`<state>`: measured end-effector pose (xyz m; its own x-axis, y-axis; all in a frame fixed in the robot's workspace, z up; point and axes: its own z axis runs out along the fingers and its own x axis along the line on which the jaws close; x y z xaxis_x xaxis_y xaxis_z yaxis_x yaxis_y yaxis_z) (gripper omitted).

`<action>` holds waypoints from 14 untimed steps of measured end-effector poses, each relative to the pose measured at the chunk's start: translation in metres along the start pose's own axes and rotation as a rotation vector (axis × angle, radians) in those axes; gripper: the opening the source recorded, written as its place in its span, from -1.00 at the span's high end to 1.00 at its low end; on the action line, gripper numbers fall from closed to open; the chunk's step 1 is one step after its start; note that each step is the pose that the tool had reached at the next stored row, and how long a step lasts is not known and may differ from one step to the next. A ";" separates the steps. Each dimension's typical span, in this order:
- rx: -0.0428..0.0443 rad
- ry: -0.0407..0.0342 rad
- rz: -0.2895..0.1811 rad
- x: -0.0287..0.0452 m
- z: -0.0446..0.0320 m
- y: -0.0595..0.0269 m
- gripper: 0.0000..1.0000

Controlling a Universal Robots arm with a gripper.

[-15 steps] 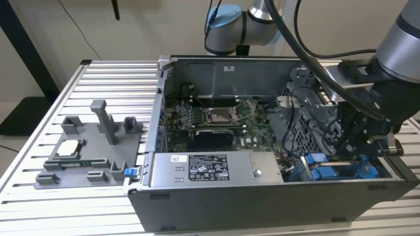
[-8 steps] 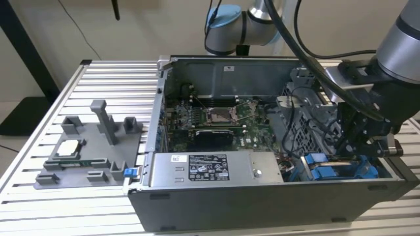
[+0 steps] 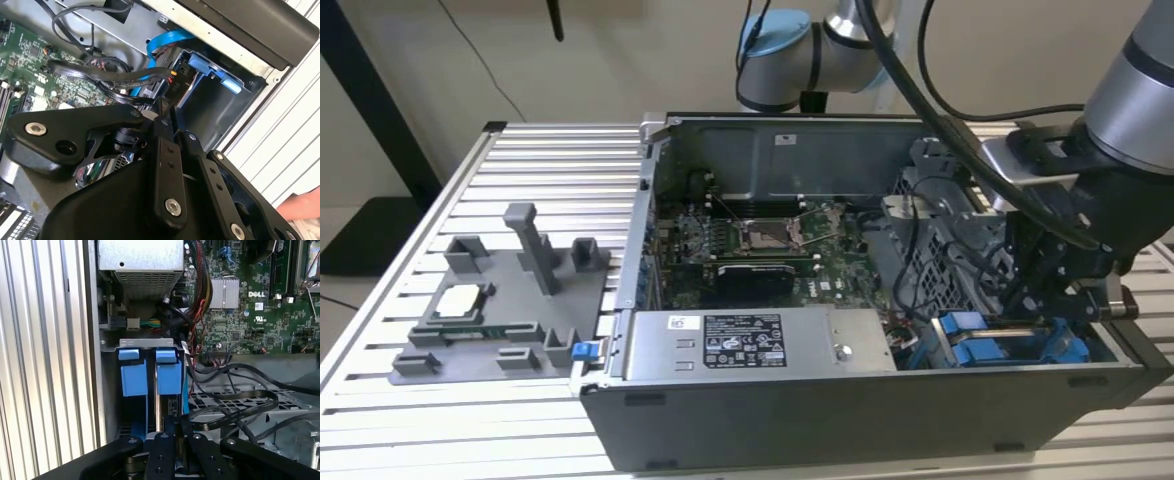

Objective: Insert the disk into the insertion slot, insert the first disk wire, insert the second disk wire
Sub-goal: 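Insert the second disk wire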

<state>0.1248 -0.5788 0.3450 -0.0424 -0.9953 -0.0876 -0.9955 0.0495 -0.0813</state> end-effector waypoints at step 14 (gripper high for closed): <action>0.0020 -0.0009 0.000 0.0003 0.0034 0.0002 1.00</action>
<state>0.1250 -0.5788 0.3415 -0.0421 -0.9952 -0.0885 -0.9953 0.0496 -0.0833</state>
